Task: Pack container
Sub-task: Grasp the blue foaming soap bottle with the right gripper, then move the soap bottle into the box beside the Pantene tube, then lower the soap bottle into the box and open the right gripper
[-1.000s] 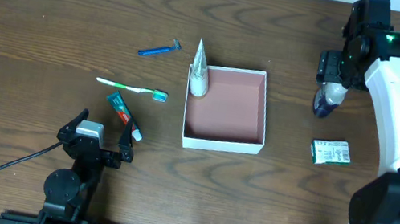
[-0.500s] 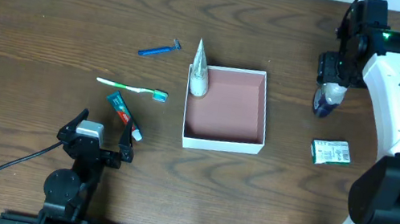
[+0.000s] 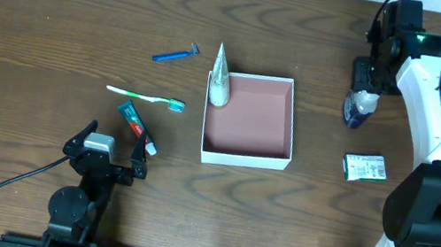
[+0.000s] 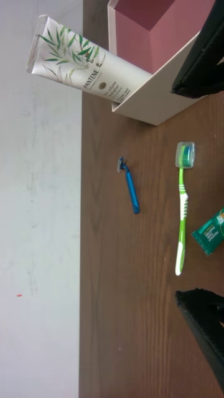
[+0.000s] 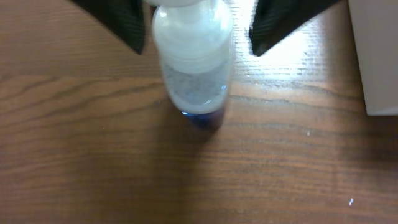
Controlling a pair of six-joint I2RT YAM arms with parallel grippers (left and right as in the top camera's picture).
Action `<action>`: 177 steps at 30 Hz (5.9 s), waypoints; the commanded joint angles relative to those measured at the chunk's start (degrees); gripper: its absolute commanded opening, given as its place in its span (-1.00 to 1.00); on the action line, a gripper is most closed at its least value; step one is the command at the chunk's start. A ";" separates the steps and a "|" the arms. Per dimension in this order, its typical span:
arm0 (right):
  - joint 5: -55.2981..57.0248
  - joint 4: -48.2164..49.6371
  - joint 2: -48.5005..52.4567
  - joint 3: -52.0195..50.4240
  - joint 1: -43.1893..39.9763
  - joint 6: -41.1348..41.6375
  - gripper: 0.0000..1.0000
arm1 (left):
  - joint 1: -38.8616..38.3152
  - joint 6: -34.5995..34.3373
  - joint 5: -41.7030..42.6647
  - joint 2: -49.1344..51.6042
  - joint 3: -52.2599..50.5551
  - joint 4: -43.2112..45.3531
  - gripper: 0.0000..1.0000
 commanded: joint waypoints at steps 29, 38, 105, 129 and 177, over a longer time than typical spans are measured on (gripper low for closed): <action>-4.48 0.68 -3.08 3.78 1.01 0.44 -0.92 | 0.20 0.35 1.05 -0.31 -0.87 -2.08 0.96; -2.32 1.36 -12.13 6.14 9.25 4.87 -0.95 | 0.20 0.37 1.05 -0.31 -0.87 -2.05 0.96; 9.46 34.73 -15.69 -24.65 33.75 36.48 -0.98 | 0.20 0.37 1.05 -0.31 -0.87 -2.05 0.96; 5.86 39.47 -11.63 -24.65 33.75 34.60 -0.57 | 0.20 0.35 1.05 -0.31 -0.87 -2.08 0.96; 2.14 47.89 -11.63 -24.63 33.68 26.25 0.79 | 0.20 0.37 1.05 -0.31 -0.87 -2.05 0.96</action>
